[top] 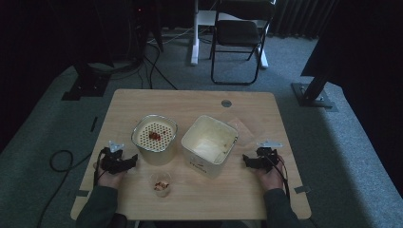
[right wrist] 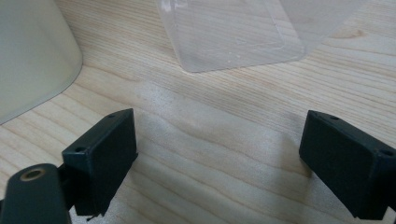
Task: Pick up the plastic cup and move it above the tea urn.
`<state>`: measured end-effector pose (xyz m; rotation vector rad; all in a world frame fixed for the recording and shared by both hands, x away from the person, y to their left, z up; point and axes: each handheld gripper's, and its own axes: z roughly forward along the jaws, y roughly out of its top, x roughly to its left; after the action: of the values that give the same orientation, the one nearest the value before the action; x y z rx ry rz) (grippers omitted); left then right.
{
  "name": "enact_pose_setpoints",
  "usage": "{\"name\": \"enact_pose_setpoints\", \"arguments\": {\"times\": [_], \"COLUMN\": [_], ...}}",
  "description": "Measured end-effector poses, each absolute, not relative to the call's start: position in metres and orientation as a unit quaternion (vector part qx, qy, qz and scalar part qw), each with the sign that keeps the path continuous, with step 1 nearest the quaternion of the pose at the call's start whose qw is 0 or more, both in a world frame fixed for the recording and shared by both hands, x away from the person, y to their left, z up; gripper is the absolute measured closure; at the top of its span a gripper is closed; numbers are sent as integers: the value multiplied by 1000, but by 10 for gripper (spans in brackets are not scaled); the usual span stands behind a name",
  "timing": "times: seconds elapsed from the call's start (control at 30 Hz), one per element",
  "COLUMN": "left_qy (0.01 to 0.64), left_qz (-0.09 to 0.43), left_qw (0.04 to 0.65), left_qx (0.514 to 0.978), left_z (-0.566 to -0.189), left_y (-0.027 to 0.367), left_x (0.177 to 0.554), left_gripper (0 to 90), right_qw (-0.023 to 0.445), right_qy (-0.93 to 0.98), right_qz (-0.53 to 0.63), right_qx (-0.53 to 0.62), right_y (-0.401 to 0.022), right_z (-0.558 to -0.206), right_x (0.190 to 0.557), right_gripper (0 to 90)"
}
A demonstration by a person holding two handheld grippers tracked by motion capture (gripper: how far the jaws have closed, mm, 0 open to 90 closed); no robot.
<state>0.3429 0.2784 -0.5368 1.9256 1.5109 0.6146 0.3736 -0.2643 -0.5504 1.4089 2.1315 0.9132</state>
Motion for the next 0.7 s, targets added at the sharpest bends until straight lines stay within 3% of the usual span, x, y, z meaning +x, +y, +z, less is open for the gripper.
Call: {"name": "enact_pose_setpoints", "arguments": {"times": [0.37, 0.4, 0.43, 0.47, 0.5, 0.57, 0.7], "left_qy": [565, 565, 565, 565, 565, 564, 564], "left_qz": [230, 230, 230, 230, 230, 230, 229], "left_qw": [291, 291, 291, 291, 291, 291, 289], "left_qx": [737, 737, 737, 737, 737, 738, 739], "left_z": [-539, -539, -539, -539, -539, -539, -539], "left_y": [276, 276, 276, 276, 276, 275, 275], "left_x": [345, 345, 345, 345, 345, 344, 344], "left_gripper": [294, 294, 294, 293, 293, 293, 293], "right_qw": [220, 219, 219, 220, 220, 253, 267], "right_qy": [757, 756, 756, 753, 753, 743, 726], "right_qz": [326, 322, 322, 312, 312, 297, 317], "right_qx": [521, 526, 526, 536, 536, 544, 548], "right_y": [-265, -264, -264, -264, -264, -262, -264], "right_z": [-550, -549, -549, -545, -545, -535, -521], "right_x": [372, 371, 371, 369, 369, 363, 360], "right_gripper": [127, 188, 188, 313, 313, 414, 433]}}
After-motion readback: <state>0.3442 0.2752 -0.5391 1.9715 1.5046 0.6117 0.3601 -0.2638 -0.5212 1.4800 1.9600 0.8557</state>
